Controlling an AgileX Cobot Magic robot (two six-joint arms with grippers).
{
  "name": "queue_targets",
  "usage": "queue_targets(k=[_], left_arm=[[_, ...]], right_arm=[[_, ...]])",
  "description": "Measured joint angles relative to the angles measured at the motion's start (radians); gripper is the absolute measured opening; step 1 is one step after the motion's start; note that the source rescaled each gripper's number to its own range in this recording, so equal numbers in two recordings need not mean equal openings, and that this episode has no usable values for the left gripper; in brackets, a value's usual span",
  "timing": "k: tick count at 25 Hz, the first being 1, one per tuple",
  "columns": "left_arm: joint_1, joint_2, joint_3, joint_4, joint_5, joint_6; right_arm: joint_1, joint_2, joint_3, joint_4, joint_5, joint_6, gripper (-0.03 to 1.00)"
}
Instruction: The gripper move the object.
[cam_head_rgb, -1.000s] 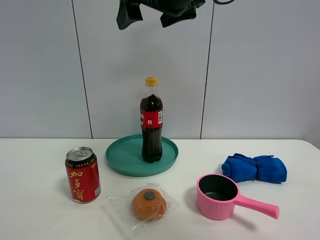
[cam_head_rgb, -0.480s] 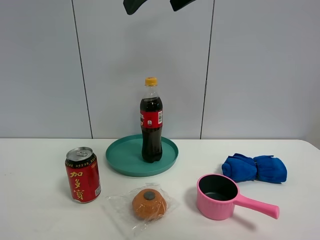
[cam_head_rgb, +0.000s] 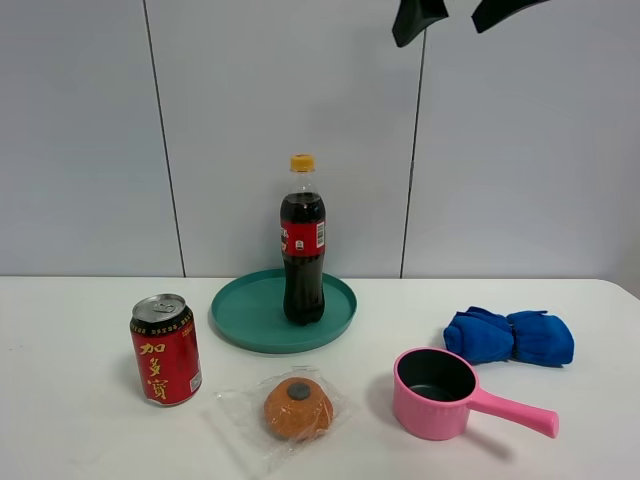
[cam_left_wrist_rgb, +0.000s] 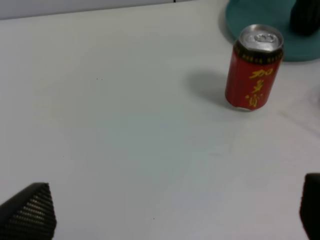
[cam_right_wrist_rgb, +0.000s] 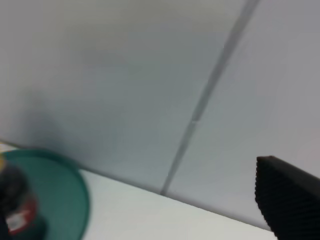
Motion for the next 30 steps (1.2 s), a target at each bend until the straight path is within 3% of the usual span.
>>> queue_targets(k=[13, 17, 22, 30], left_arm=[[0.0, 0.0, 0.0, 0.0, 0.0, 0.0], [0.0, 0.0, 0.0, 0.0, 0.0, 0.0], [0.0, 0.0, 0.0, 0.0, 0.0, 0.0], [0.0, 0.0, 0.0, 0.0, 0.0, 0.0]], right_arm=[[-0.255, -0.002, 0.003, 0.019, 0.029, 0.0, 1.0], [-0.294, -0.046, 0.076, 0.054, -0.001, -0.017, 1.0], [-0.325, -0.163, 0.286, 0.103, -0.103, -0.04, 1.0], [-0.326, -0.554, 0.732, 0.106, -0.162, -0.023, 1.0]])
